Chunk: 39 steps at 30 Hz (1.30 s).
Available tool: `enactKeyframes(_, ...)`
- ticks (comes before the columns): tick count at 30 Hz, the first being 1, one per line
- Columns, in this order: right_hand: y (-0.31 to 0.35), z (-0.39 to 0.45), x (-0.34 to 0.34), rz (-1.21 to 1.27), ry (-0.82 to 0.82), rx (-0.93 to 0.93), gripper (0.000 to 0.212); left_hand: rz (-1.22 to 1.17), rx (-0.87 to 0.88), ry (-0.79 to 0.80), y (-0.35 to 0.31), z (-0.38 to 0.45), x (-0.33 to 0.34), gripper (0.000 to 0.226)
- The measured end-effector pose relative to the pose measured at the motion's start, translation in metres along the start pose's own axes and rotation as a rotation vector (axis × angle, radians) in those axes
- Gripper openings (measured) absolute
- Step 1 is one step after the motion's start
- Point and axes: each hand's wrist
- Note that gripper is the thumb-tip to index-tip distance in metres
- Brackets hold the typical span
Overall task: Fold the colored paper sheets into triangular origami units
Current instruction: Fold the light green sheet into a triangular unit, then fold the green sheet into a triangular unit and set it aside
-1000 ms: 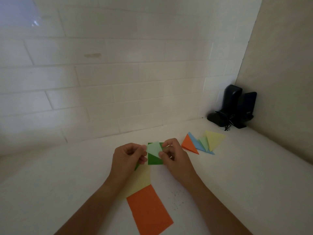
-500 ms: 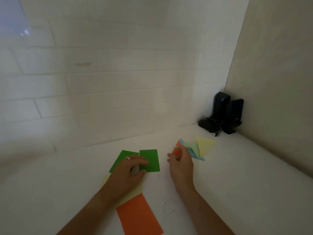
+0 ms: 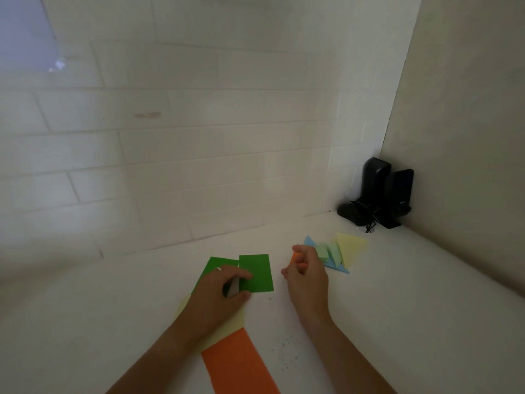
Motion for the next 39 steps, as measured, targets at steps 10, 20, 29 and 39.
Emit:
enactKeyframes(10,-0.002,-0.004,0.012,-0.415,0.422,-0.421,0.021,0.021,0.004,-0.196,0.009,0.006,-0.003,0.041)
enactKeyframes(20,-0.004,-0.006,0.015,-0.608,0.429,-0.459,0.037,0.180,-0.125,-0.109,0.021,0.006,0.004,0.067)
enactKeyframes(29,-0.004,-0.006,0.016,-0.610,0.435,-0.426,0.046,0.252,-0.177,-0.107,0.019,0.009,0.002,0.058)
enactKeyframes(39,-0.002,-0.006,0.014,-0.358,0.354,-0.403,0.025,0.225,-0.157,-0.091,0.010,0.007,-0.001,0.070)
Point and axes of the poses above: each hand's wrist, its own z-axis towards the middle knuckle, its own x-axis out of the palm, y = z × x, and after that the axes turned 4 degrees about x, right-handed
